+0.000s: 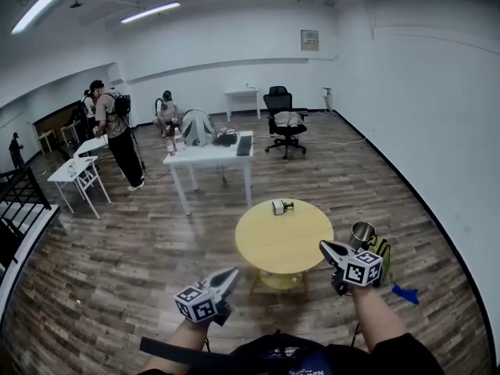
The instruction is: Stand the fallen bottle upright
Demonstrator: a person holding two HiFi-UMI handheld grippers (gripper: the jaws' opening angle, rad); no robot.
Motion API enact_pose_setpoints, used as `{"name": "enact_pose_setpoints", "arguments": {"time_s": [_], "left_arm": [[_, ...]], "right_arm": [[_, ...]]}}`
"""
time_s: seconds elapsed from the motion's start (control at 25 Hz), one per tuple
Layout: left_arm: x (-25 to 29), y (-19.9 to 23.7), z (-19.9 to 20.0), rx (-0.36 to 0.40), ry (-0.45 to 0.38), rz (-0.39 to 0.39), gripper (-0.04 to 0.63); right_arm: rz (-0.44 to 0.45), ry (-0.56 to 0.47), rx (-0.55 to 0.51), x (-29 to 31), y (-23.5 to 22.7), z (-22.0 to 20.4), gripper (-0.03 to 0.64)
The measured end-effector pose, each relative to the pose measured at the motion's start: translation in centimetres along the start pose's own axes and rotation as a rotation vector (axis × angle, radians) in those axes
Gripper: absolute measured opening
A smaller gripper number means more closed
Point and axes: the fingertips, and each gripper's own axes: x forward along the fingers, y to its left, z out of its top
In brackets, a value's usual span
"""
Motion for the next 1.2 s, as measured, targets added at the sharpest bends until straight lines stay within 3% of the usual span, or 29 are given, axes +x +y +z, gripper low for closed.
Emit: {"name": "enact_pose_setpoints", "arguments": {"time_s": [0.28,0.56,0.88,1.2], "left_arm": [[0.9,7.9,1.4,-0.011,0.019,-0.024,0.006],[5.1,12.7,1.5,-0.030,0.034,-0.009,0.006],[17.1,16.4,2.1,0.007,0.012,0.047,0.006],[30.4,18.1,1.7,-0.011,-0.023,0.096,0.006]], "right_arm": [[-0.007,0.036,-0.003,8.4,-0.9,-1.3,0.015],[-0.001,0.043,0.007,12.8,-5.8,-0.5,0.015],[0.069,0.054,0.011,17.3,-18.4,2.2,0.015],[0.146,0.081,-0.004,19.7,-30.3,5.8,0.015]]}}
